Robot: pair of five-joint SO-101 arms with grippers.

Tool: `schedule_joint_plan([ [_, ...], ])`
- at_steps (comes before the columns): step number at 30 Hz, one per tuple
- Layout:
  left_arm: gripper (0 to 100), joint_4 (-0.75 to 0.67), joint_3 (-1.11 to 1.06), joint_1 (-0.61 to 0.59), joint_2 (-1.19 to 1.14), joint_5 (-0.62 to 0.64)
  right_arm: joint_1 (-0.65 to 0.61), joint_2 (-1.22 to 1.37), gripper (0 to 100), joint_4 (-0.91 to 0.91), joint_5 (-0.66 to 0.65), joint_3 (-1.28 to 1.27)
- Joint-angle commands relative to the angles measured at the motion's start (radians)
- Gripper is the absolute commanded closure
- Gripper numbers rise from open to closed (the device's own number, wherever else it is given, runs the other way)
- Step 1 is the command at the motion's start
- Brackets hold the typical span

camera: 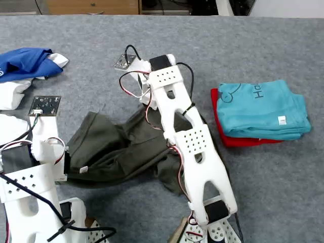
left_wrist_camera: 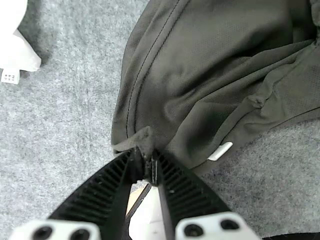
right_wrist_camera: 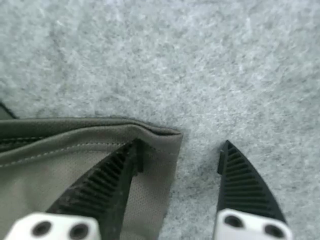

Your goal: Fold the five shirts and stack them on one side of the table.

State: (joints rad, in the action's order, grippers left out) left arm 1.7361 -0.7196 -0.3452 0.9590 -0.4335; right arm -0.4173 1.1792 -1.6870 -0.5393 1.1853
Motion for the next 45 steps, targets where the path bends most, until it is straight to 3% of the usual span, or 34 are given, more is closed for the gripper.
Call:
schedule_joint_plan([
  [1,98,-0.008,0.006,0.002,0.013,0.006,-0.007,0.002,88.8,-0.029,-0.009,0.027],
  [4,98,-0.008,0.008,0.002,0.013,0.006,-0.005,0.002,96.2,-0.031,-0.009,0.027],
  [17,98,-0.008,0.012,0.0,0.013,0.005,0.004,-0.001,99.5,-0.044,0.0,0.041],
  [24,98,-0.008,0.029,0.0,0.013,0.005,0.059,-0.007,99.5,-0.101,0.032,0.251],
  [34,98,-0.008,0.037,0.002,0.013,0.005,0.099,-0.292,99.5,-0.101,0.123,0.154],
  [37,98,-0.009,0.121,0.003,0.013,0.006,0.099,-0.43,99.5,-0.101,0.143,0.094],
  [45,98,-0.009,0.64,0.005,-0.056,0.069,0.099,-0.911,99.5,-0.101,0.178,-0.102],
])
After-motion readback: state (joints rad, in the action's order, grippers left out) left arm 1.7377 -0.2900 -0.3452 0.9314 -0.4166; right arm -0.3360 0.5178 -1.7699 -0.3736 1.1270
